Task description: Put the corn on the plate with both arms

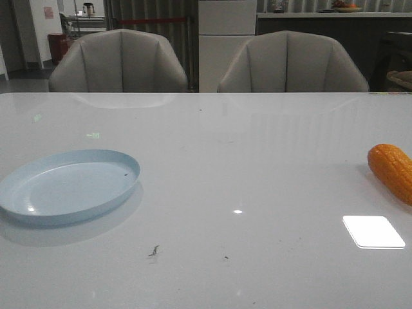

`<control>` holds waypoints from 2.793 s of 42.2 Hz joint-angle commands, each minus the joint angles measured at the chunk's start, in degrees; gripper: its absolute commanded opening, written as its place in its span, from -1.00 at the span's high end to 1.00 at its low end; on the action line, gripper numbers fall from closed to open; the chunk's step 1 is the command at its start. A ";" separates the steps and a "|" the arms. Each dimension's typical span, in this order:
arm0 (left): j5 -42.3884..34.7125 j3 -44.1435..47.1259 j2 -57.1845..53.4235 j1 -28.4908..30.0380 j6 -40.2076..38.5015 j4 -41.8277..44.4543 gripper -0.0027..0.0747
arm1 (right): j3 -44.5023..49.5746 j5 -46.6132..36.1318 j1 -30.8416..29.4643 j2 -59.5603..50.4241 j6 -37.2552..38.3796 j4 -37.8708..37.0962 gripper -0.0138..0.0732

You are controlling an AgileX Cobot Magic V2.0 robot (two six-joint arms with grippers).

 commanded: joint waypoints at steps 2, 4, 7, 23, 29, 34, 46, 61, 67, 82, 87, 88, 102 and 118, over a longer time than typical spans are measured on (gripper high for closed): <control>-4.41 2.12 -1.11 -0.25 -0.24 0.11 0.69 | -1.17 -4.90 -0.36 -1.11 -0.22 -0.33 0.64; -4.41 2.12 -1.11 -0.25 -0.24 0.11 0.69 | -1.17 -4.90 -0.36 -1.11 -0.22 -0.33 0.64; -4.41 2.12 -1.11 -0.25 -0.24 0.11 0.69 | -1.17 -4.90 -0.36 -1.11 -0.22 -0.33 0.64; -4.41 2.12 -1.11 -0.25 -0.24 0.11 0.69 | -1.17 -4.90 -0.36 -1.11 -0.22 -0.33 0.64; -4.41 2.12 -1.11 -0.25 -0.24 0.11 0.69 | -1.17 -4.90 -0.36 -1.11 -0.22 -0.33 0.64; -4.41 2.12 -1.11 -0.25 -0.24 -0.11 0.69 | -1.17 -4.95 -0.36 -1.11 -0.22 -0.30 0.64; -4.41 2.12 -1.11 -0.25 -0.24 -0.23 0.69 | -1.17 -7.84 -0.36 -1.11 -0.22 -0.25 0.64; -8.51 2.12 -1.11 -0.25 -0.24 -0.23 0.69 | -1.17 -18.06 -0.36 -1.11 -0.22 0.16 0.64; -9.87 -0.30 -1.11 -0.25 -0.24 -0.23 0.69 | -1.99 -21.18 -0.36 -1.11 -0.22 0.10 0.64; -9.35 -16.48 2.75 -0.25 -0.24 5.25 0.69 | -21.83 -12.72 -0.36 3.12 -0.26 -2.87 0.64; -9.35 -25.07 11.26 -0.25 -0.24 7.70 0.69 | -30.50 -13.22 -0.36 12.60 -0.26 -3.10 0.64; -9.35 -26.81 13.53 -0.25 -0.24 7.70 0.69 | -31.61 -13.90 -0.36 14.28 -0.26 -3.10 0.64; -10.65 -34.33 41.06 -0.25 -0.24 7.70 0.69 | -33.01 -35.61 -0.36 40.35 -0.26 -3.10 0.64; -12.57 -34.33 62.16 -0.25 -0.24 7.70 0.69 | -32.84 -35.16 -0.36 57.66 -0.20 -3.10 0.64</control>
